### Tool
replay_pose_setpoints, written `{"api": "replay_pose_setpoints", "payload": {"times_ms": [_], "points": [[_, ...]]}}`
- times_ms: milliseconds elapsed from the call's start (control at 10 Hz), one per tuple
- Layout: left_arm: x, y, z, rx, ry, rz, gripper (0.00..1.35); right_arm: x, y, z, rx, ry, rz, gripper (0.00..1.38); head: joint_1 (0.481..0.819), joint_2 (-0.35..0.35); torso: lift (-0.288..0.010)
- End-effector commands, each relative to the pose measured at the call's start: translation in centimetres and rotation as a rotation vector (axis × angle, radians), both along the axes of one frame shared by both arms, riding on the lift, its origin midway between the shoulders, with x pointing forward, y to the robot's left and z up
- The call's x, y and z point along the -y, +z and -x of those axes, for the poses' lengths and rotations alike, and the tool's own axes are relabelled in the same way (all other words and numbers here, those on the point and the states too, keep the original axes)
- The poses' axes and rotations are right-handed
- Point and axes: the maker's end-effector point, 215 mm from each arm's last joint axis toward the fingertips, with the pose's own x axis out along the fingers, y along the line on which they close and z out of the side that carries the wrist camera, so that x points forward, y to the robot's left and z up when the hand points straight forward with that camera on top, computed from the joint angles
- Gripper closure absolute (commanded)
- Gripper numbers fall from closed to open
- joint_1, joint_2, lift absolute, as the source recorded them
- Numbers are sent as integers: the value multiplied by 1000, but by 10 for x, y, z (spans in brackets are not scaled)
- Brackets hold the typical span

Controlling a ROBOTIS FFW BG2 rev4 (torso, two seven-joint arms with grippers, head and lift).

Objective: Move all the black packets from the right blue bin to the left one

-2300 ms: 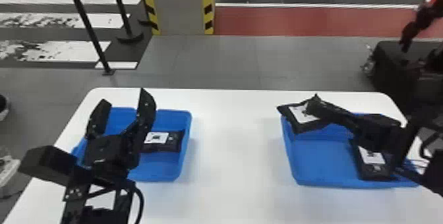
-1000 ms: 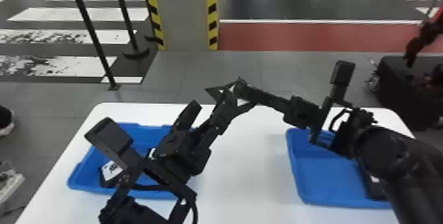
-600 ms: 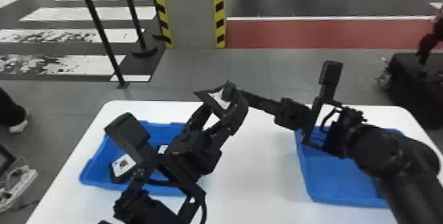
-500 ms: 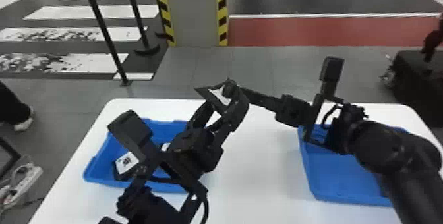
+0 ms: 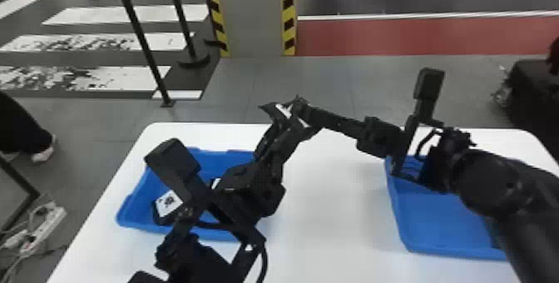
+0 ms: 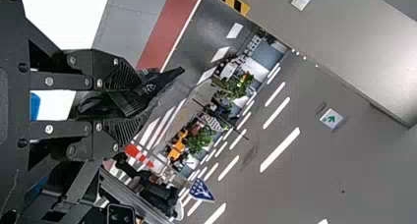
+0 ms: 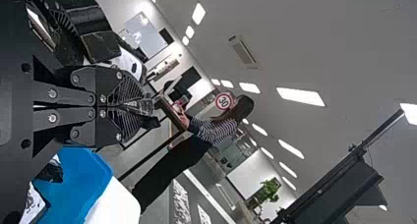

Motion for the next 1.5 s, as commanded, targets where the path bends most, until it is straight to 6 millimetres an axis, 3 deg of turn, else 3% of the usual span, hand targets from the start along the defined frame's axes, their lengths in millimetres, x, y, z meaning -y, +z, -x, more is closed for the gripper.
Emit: {"api": "replay_pose_setpoints", "payload": {"times_ms": [0, 100, 200, 300, 400, 500, 600, 700, 800, 900, 1100, 1200, 1400], "points": [[1, 0, 0, 2, -2, -3, 1216, 1, -2, 0, -11, 0, -7, 1190, 660, 120, -110], [-1, 1, 0, 3, 3, -1, 1216, 1, -1, 0, -9, 2, -11, 1157, 660, 119, -110], [-6, 7, -1, 23, 19, 4, 1216, 2, 4, -1, 24, 7, -4, 886, 660, 118, -110], [-21, 7, -5, 35, 67, -12, 1216, 9, 13, -5, 77, -10, 27, 383, 659, 119, -110], [-44, 4, -16, 55, 137, -60, 1216, 36, 13, -18, 129, -86, 101, 55, 652, 124, -110], [-72, -5, -27, 62, 209, -124, 1216, 71, -4, -31, 126, -184, 166, 87, 640, 129, -110], [-92, -4, -29, 78, 259, -179, 1216, 120, -37, -46, 95, -314, 270, 170, 633, 121, -110], [-109, 2, -32, 112, 312, -250, 1216, 154, -68, -47, 54, -389, 344, 208, 642, 98, -110], [-130, 16, -34, 184, 395, -346, 1216, 171, -91, -42, 24, -426, 402, 214, 648, 86, -110], [-143, 11, -37, 173, 427, -454, 1216, 185, -106, -36, 14, -457, 463, 216, 663, 70, -110], [-173, -32, -36, 85, 474, -631, 1216, 198, -126, -31, -4, -473, 523, 213, 694, 71, -110], [-174, -42, -37, 106, 480, -625, 1174, 204, -129, -29, -4, -480, 546, 213, 695, 76, -110], [-172, -26, -36, 172, 496, -584, 176, 238, -129, -24, 18, -546, 637, 213, 695, 76, -110]]}}
